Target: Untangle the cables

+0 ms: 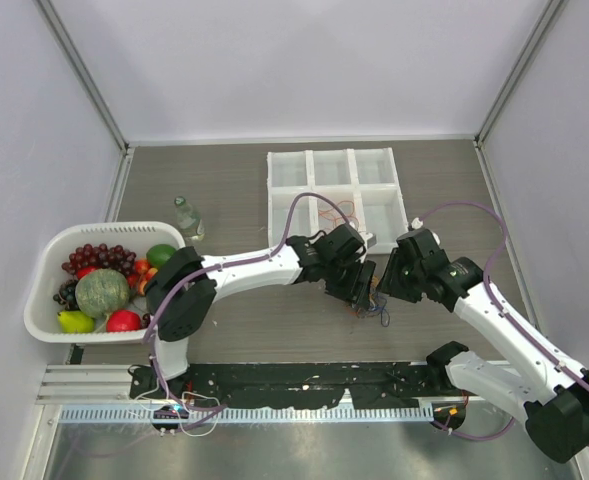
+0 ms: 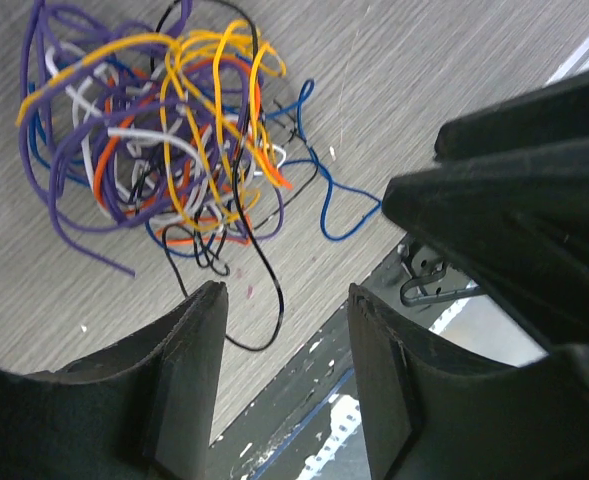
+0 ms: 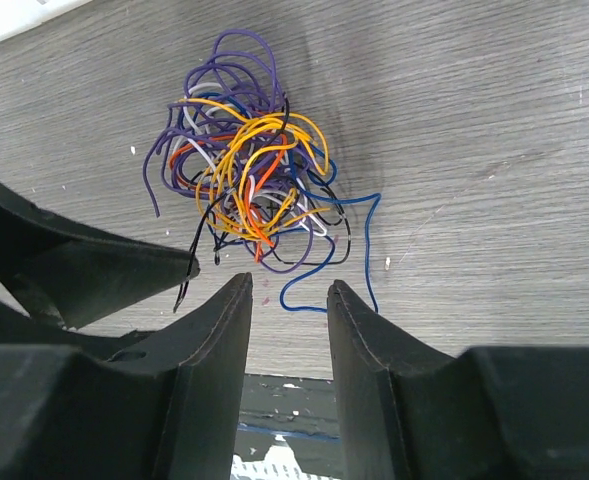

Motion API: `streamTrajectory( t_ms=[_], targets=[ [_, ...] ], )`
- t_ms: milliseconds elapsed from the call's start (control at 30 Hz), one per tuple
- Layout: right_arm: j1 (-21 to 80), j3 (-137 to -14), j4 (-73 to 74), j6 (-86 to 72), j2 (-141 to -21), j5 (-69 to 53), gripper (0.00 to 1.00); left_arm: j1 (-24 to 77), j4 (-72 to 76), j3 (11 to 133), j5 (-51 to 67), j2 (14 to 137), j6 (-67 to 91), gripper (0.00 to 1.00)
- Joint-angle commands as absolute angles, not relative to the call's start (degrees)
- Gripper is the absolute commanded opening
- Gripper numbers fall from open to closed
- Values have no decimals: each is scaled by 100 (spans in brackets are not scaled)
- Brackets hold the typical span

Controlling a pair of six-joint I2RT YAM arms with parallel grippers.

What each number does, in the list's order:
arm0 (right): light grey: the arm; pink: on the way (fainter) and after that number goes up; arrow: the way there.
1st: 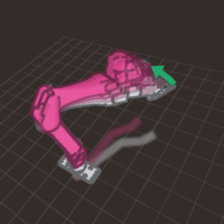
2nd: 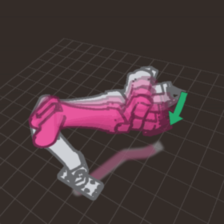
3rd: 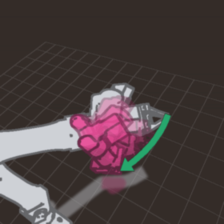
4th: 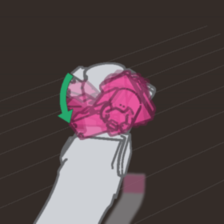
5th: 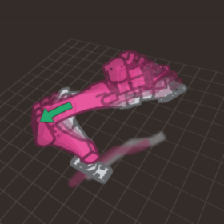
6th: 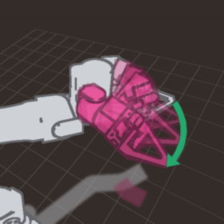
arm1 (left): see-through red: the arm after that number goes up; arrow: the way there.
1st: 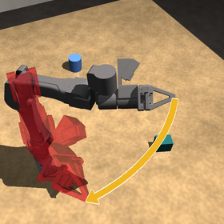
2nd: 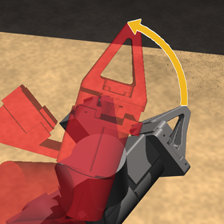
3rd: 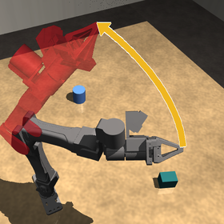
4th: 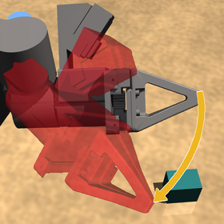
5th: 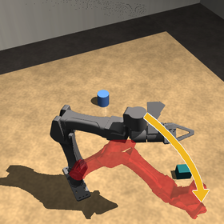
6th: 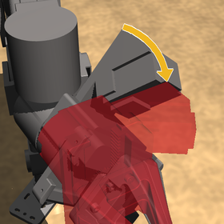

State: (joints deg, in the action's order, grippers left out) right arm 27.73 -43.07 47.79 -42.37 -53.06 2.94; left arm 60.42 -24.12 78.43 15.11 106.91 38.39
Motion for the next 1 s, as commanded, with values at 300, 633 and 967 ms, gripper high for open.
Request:
streamTrajectory(
  t_ms=[300, 633, 967],
  targets=[
    [2523, -4456, 4588, -4219, -5203, 580, 41, 6082, -2681, 8692, 1643, 11127, 3252, 34],
    [2294, -3939, 3236, -3823, -5792, -1571, 52, 6073, -2830, 8464, 1696, 10170, 2865, 0],
    [2285, -3209, 1471, -4401, -6248, -2601, 61, 6082, -3893, 9632, 1749, 9906, 2848, 0]
  ],
)
